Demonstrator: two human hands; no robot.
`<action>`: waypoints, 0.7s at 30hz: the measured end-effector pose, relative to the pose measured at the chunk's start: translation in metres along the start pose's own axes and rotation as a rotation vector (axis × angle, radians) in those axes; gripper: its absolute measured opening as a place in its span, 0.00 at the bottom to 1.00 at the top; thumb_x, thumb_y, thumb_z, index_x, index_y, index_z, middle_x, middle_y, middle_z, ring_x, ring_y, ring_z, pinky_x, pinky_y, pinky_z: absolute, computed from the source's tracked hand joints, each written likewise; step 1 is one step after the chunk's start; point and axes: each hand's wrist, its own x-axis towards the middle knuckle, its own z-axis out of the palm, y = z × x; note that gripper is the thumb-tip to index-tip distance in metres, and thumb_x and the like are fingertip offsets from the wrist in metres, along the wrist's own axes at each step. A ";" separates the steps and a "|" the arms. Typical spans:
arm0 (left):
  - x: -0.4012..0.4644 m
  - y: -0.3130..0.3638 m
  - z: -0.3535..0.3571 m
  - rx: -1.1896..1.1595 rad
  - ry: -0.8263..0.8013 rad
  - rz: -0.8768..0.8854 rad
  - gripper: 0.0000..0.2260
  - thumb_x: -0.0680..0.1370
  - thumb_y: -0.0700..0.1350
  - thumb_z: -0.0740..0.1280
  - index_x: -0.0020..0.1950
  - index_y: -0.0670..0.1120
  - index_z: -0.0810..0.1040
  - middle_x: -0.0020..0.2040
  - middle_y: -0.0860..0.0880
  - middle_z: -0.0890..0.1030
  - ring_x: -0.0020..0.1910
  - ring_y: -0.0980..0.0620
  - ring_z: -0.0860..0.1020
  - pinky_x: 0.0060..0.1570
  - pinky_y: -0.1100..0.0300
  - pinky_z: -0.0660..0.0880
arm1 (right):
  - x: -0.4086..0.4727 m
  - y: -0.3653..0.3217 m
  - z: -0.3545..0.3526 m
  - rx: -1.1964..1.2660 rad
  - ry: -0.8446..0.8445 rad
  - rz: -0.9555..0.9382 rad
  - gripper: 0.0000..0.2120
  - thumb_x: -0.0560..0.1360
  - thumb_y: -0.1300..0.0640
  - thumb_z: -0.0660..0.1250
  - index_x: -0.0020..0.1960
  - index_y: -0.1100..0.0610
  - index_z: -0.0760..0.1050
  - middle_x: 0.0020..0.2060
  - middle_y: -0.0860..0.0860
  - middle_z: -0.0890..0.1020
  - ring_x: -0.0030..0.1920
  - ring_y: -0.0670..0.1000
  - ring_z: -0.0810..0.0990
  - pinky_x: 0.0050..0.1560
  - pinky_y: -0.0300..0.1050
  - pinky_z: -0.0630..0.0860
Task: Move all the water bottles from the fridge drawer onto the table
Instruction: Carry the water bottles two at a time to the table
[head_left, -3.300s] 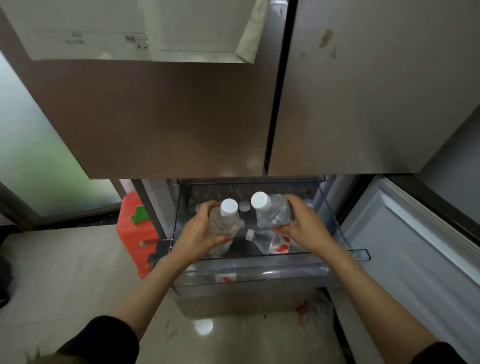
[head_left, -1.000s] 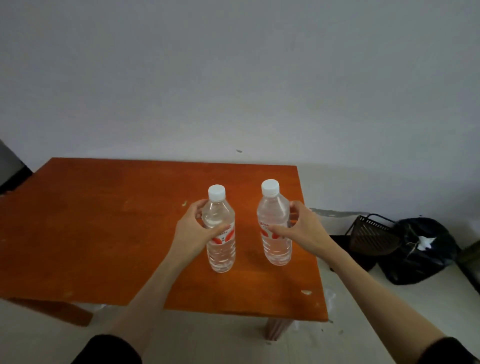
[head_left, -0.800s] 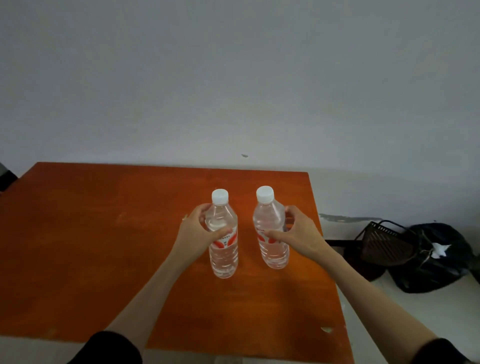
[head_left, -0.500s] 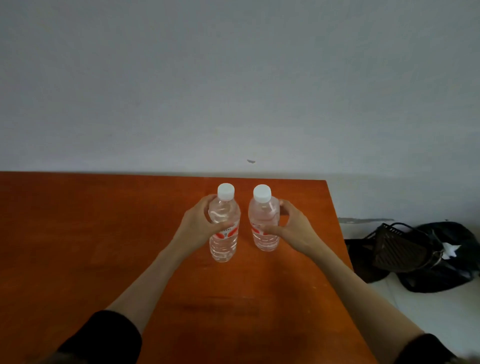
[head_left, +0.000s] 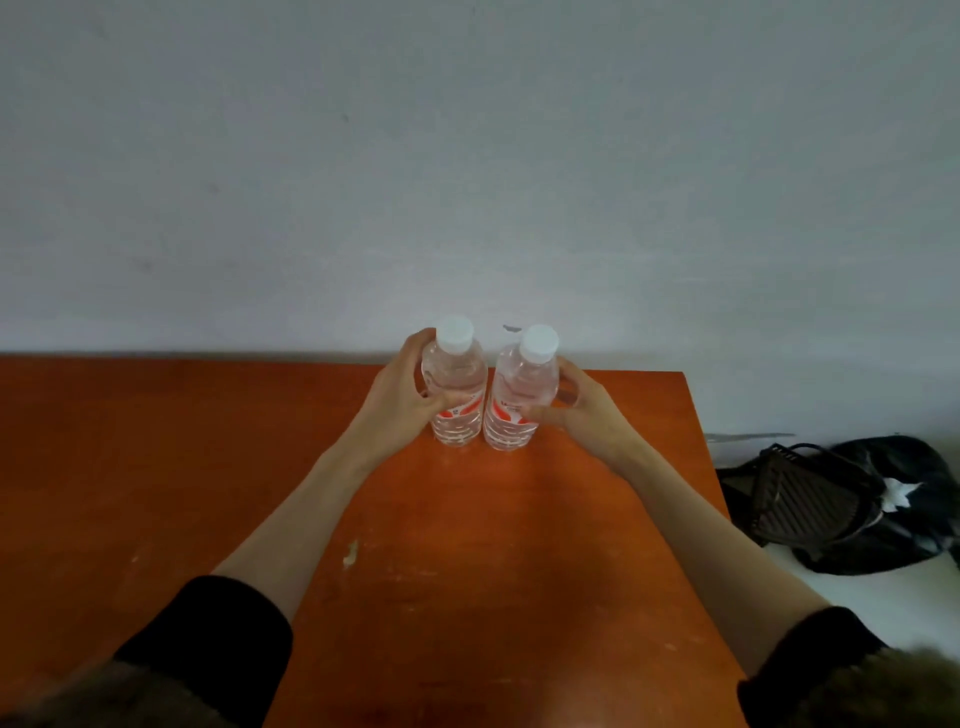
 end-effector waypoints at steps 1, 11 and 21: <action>0.001 -0.001 -0.001 0.000 -0.015 0.002 0.35 0.71 0.48 0.73 0.73 0.51 0.59 0.71 0.50 0.68 0.68 0.54 0.67 0.66 0.53 0.66 | 0.001 0.000 0.000 0.002 -0.016 0.001 0.30 0.70 0.62 0.71 0.69 0.52 0.65 0.64 0.48 0.74 0.63 0.47 0.72 0.64 0.47 0.69; -0.004 -0.004 -0.005 -0.012 -0.098 0.023 0.36 0.71 0.44 0.72 0.74 0.51 0.58 0.72 0.50 0.66 0.70 0.52 0.65 0.68 0.52 0.65 | 0.000 0.003 0.001 -0.024 -0.067 -0.003 0.31 0.71 0.61 0.71 0.70 0.48 0.64 0.67 0.48 0.72 0.67 0.50 0.69 0.69 0.55 0.65; -0.012 -0.009 -0.004 -0.048 -0.194 -0.050 0.42 0.70 0.53 0.72 0.75 0.58 0.48 0.75 0.52 0.61 0.72 0.50 0.64 0.69 0.44 0.64 | -0.010 0.003 0.008 -0.003 -0.057 0.043 0.33 0.72 0.60 0.70 0.73 0.50 0.60 0.69 0.49 0.70 0.70 0.52 0.67 0.70 0.57 0.64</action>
